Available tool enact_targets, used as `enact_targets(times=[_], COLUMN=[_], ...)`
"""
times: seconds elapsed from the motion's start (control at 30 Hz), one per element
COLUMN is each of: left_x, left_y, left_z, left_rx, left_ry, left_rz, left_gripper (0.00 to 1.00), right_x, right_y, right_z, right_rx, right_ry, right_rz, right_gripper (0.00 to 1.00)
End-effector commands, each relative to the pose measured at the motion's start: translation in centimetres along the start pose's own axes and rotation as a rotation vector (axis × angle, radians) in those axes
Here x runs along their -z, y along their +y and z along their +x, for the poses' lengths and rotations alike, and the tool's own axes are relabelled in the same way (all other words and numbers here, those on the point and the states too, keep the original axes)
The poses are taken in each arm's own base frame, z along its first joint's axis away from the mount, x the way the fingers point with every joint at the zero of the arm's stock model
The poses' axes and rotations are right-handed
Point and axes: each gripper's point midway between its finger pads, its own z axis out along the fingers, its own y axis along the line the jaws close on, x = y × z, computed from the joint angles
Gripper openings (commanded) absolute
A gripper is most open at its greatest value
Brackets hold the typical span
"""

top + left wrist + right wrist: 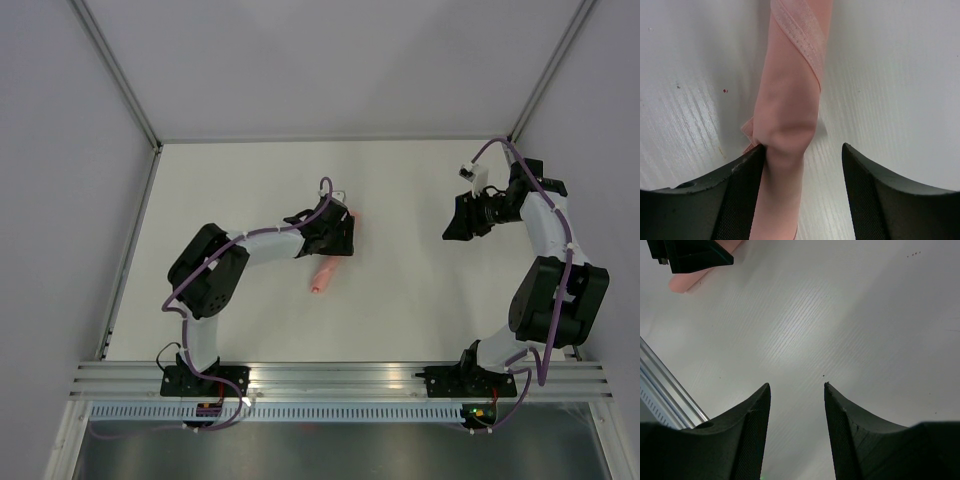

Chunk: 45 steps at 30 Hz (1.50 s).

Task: Fold the napkin, place the utensils inside, and roll it up
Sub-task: Roll the napkin at the center of the board, then reset both arms

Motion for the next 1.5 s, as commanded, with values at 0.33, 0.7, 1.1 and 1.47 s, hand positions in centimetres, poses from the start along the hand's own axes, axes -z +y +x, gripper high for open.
enact_targets(times=[0.33, 0.7, 1.1, 1.47], left_x=[1.6, 3.4, 4.5, 11.3], left_y=[2.8, 2.7, 2.8, 6.6], left_z=[1.5, -2.4, -4.9, -10.7], left_rx=[-0.062, -0.066, -0.078, -0.018], left_ry=[0.124, 0.081, 0.037, -0.111], left_rz=[-0.09, -0.036, -0.032, -0.004], left_gripper=[1.0, 1.0, 1.0, 1.0], right_x=[0.5, 0.3, 0.2, 0.5], right_y=[0.4, 0.3, 0.0, -0.2], right_z=[0.4, 0.6, 0.9, 0.3], right_rx=[0.026, 0.021, 0.018, -0.001], right_ry=[0.007, 0.016, 0.025, -0.008], right_rz=[0.006, 0.007, 0.011, 0.059], right_gripper=[0.52, 0.52, 0.52, 0.54])
